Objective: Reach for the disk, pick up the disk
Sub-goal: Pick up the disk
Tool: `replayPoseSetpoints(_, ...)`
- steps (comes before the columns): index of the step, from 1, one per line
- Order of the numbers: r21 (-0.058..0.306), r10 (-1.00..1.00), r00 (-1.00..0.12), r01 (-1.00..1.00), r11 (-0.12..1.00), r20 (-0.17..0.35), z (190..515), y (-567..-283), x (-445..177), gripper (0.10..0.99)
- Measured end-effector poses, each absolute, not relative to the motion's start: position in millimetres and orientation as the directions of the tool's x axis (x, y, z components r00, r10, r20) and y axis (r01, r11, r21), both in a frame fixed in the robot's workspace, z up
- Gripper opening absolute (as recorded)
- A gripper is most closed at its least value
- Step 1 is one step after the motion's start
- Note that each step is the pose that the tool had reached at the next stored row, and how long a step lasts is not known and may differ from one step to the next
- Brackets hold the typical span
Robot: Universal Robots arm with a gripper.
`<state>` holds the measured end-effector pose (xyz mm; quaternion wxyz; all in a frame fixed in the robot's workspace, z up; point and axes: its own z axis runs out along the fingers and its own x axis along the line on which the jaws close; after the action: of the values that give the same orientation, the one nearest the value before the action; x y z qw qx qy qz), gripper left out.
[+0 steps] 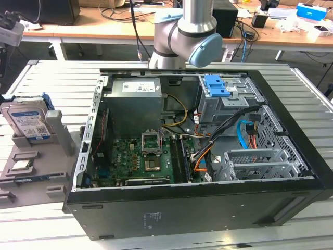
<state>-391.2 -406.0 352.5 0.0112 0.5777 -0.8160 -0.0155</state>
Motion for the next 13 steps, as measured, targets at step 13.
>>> replayPoseSetpoints(13, 0.038, -0.972, -0.233, -0.972, 0.233, 0.000, 352.5, -406.1, -391.2, 0.106)
